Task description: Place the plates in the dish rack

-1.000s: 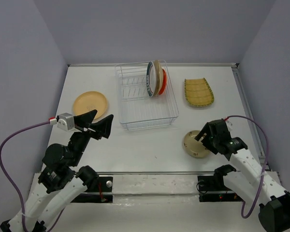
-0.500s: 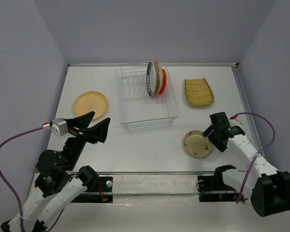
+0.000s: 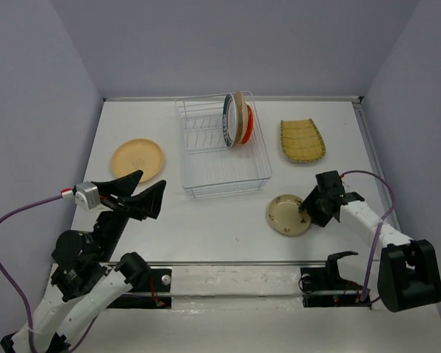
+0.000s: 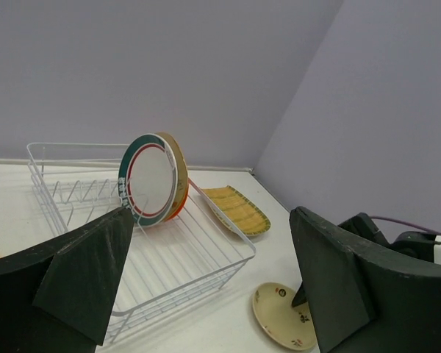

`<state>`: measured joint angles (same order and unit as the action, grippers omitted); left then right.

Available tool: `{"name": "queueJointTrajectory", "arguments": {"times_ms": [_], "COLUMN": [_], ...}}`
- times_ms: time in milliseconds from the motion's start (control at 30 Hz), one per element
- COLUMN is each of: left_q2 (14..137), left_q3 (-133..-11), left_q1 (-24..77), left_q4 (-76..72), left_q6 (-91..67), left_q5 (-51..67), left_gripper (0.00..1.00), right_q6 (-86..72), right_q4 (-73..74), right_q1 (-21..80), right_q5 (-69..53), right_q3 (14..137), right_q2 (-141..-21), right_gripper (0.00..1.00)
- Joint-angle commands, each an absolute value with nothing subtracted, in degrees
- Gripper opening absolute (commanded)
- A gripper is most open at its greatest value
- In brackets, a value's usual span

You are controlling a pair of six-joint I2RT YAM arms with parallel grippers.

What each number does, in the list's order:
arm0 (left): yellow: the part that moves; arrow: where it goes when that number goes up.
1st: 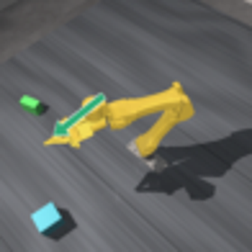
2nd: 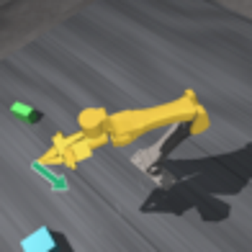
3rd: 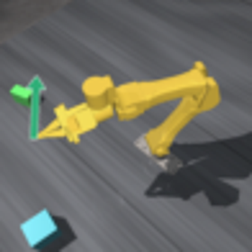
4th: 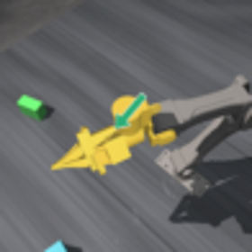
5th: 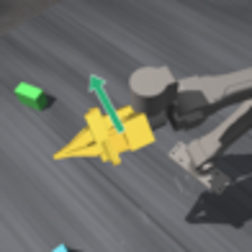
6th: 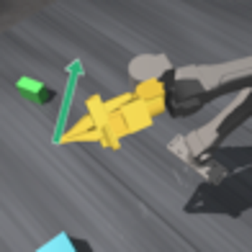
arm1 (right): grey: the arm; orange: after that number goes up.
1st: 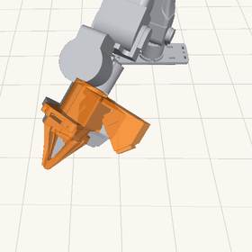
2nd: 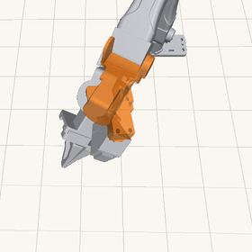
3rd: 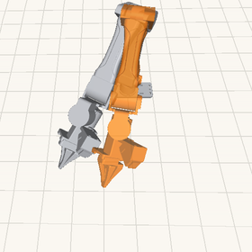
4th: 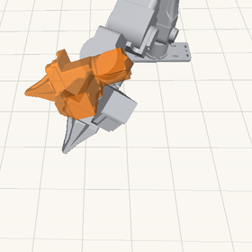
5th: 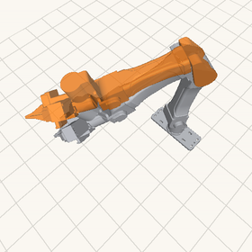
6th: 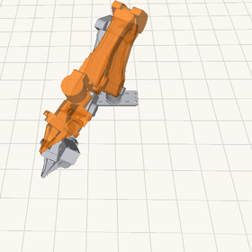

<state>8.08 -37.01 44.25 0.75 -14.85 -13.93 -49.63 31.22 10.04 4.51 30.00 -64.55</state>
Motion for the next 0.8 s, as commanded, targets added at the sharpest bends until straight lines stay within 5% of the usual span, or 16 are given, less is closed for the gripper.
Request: {"name": "queueJointTrajectory", "arguments": {"times_ms": [0, 367, 767], "left_q2": [8.17, 9.67, 10.9], "left_q3": [-39.2, -39.02, -38.85], "left_q1": [44.38, 42.37, 40.78], "left_q4": [-1.67, -1.84, -2.37], "left_q6": [-13.71, -14.5, -14.94], "left_q5": [-14.68, -13.36, -11.52], "left_gripper": [0.99, 0.99, 0.99], "right_q6": [-48.43, -47.72, -43.77], "right_q4": [25.58, 26.19, 42.44], "right_q1": [9.76, 9.76, 11.24], "right_q5": [-3.16, -2.82, 9.4], "right_q3": [26.81, 24.96, 39.27], "right_q2": [-64.08, -59.34, -46.41], "right_gripper": [0.57, 0.13, 0.07]}}
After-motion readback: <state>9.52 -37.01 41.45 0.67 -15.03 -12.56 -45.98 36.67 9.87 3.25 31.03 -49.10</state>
